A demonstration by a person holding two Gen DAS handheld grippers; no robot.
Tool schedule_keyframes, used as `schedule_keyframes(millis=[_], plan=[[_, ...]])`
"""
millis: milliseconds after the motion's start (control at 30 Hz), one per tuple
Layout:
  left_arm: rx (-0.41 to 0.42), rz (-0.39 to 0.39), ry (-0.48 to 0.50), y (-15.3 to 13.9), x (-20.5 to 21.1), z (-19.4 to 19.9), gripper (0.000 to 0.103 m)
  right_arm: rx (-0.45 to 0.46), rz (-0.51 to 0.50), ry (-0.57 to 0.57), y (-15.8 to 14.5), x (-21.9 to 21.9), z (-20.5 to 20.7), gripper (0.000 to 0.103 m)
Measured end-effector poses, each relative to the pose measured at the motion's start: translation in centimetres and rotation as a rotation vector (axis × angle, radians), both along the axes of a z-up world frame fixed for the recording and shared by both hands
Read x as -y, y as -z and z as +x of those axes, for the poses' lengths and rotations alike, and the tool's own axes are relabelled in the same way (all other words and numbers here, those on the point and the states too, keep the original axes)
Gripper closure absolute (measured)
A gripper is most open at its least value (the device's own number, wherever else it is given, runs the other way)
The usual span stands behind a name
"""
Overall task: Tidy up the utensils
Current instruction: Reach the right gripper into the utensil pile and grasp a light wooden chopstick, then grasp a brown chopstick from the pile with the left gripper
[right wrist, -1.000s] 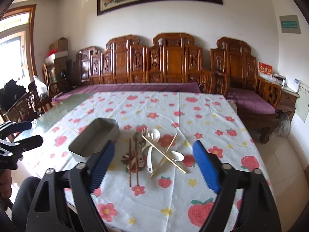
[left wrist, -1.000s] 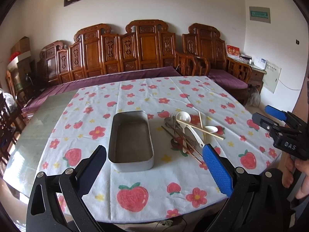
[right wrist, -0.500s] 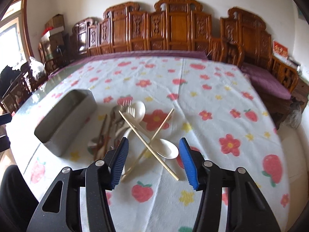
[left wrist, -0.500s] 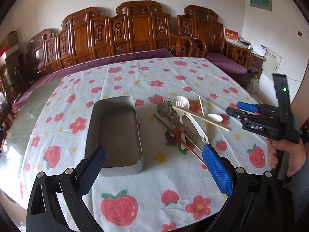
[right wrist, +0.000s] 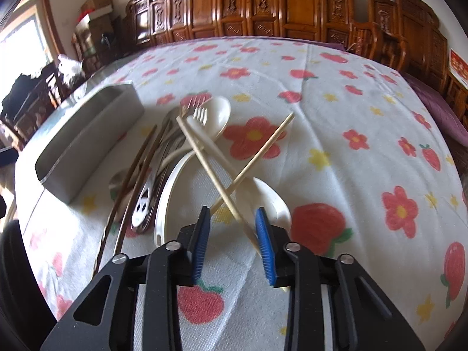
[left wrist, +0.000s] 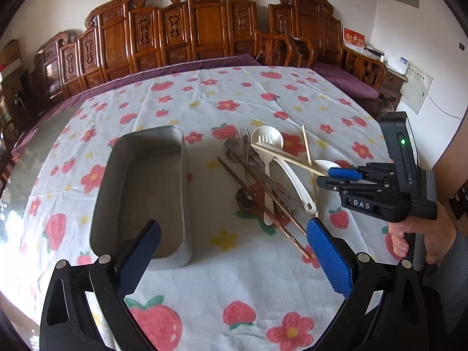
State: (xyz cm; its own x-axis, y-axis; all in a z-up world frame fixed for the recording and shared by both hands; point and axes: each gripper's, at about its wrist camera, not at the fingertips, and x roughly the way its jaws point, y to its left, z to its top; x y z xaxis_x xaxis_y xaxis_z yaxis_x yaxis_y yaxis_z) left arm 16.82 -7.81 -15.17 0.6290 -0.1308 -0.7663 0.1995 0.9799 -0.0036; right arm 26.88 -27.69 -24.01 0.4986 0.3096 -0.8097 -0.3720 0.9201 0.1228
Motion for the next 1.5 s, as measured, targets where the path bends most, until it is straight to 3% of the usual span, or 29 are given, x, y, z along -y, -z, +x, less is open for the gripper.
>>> schedule_keyframes(millis=[67, 133, 233, 433, 600, 1033, 1367, 1500], plan=[[-0.008, 0.011, 0.006, 0.4, 0.5, 0.3, 0.007, -0.004, 0.002, -0.012, 0.0, -0.2, -0.2, 0.079], [-0.017, 0.014, 0.013, 0.8, 0.9, 0.6, 0.007, -0.006, 0.013, -0.015, 0.0, -0.2, -0.3, 0.091], [-0.029, 0.015, 0.014, 1.5, 1.2, 1.0, 0.007, -0.015, 0.051, -0.026, -0.2, 0.1, -0.6, 0.097], [-0.058, -0.008, 0.001, 3.0, 1.4, 1.9, 0.008, 0.001, 0.113, -0.032, -1.2, 0.5, -1.0, 0.097], [-0.096, -0.022, 0.003, 4.2, 1.8, 2.8, 0.021, 0.034, 0.16, 0.007, -2.3, 1.6, -1.0, 0.097], [-0.213, -0.019, 0.025, 7.4, 4.1, 4.0, 0.061, 0.062, 0.143, 0.052, -2.7, 2.2, -0.6, 0.097], [-0.273, -0.103, -0.013, 8.0, 2.0, 3.3, 0.096, 0.069, 0.125, 0.034, -2.9, 1.2, -1.0, 0.097], [-0.257, -0.087, -0.012, 7.7, 1.7, 2.7, 0.098, 0.068, 0.114, 0.013, -2.8, 0.5, -1.3, 0.097]])
